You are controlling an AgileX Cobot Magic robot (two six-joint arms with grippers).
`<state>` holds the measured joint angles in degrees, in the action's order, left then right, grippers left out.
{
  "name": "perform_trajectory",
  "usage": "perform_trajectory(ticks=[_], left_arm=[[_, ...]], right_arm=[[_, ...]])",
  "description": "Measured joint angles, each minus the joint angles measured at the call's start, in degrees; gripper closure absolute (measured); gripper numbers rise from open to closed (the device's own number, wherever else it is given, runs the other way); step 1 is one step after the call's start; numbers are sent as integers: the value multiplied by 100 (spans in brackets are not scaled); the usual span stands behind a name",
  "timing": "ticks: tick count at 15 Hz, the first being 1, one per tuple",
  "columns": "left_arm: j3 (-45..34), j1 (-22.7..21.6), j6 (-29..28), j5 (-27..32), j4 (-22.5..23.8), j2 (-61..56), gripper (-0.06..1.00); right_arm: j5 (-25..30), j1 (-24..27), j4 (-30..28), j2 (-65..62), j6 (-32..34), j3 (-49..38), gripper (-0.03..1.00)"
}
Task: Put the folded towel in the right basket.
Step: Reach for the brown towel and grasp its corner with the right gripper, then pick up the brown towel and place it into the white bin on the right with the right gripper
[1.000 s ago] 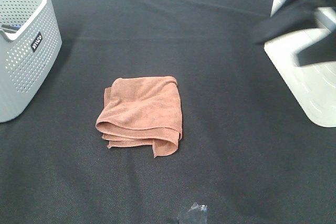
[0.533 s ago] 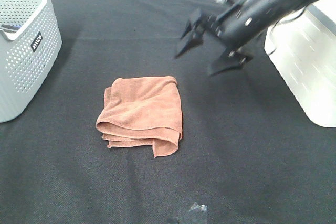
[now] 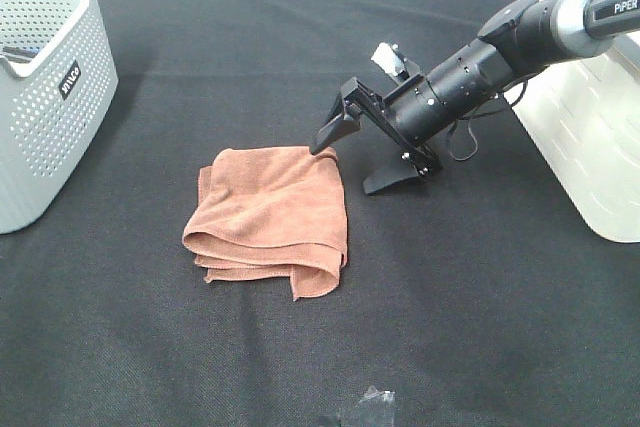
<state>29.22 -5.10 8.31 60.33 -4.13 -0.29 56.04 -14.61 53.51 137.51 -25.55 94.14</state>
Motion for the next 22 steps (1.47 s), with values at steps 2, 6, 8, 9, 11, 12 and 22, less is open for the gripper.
perform_trajectory(ticks=[2,6,8,9,11,12,22], left_arm=[[0,0,6,0,0,0,-5],[0,0,6,0,0,0,-5],[0,0,6,0,0,0,-5],[0,0,6,0,0,0,-5],[0,0,6,0,0,0,-5],[0,0,6,0,0,0,-5],[0,0,6,0,0,0,-5]], right_arm=[[-6,-57,-46,52,-6,34,0],[-533,-871,80,183,-6,120,4],[-1049,-1404,115,189,-6,120,17],[-1203,-1530,97,212,-6,120,27],[-1346,-1610,74,304,-6,120,74],[-1358,-1610,46,286,-6,115,76],[888,-653,-1805,-1140,951,3363,76]])
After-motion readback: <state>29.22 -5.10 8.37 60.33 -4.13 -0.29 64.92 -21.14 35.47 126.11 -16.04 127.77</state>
